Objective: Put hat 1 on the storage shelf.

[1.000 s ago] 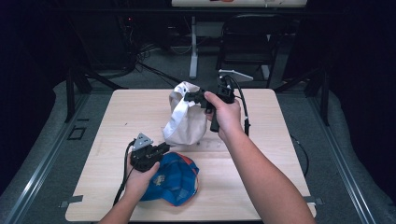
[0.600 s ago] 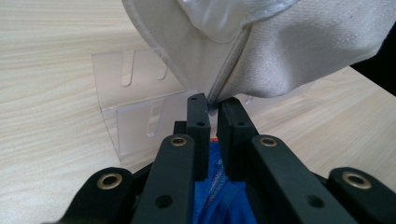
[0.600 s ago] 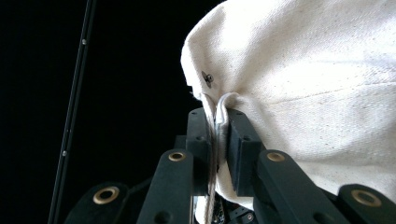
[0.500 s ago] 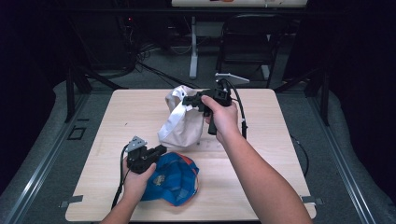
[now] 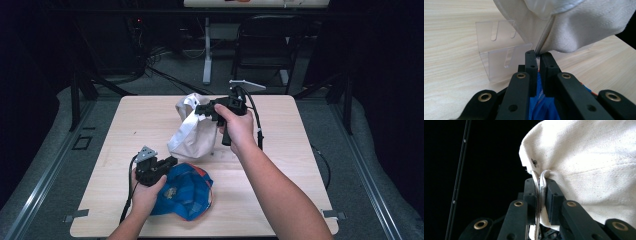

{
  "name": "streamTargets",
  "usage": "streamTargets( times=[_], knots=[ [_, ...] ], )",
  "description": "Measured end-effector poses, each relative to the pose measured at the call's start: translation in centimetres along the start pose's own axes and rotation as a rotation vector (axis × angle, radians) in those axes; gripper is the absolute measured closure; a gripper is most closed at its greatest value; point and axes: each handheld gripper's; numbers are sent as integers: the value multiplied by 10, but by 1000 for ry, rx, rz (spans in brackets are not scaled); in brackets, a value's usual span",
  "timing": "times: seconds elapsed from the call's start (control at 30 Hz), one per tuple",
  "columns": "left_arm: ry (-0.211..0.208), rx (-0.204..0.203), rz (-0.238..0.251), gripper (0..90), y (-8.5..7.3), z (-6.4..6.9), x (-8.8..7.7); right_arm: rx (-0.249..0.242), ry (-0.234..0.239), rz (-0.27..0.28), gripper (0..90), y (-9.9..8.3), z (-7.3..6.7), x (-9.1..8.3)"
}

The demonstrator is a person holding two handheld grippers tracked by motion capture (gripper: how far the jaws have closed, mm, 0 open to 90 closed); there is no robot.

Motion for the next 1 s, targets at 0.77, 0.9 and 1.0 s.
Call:
streamTargets(
  times=[0.77,0.9,1.0],
  knots=[
    [42,120,-125,867,20,8,-2,3,-27,27,806,3,6,-3],
    [39,94,-138,865,16,2,4,8,-48,27,805,3,10,-3],
    [41,106,-141,864,14,2,3,12,-50,26,804,2,13,0]
  ],
)
Point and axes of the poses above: each handheld gripper's, and its own axes: x roughly forward along the jaws, y roughly out of its top, z roughly to its right, and after that the axes turned 2 degrees about -x, right-handed
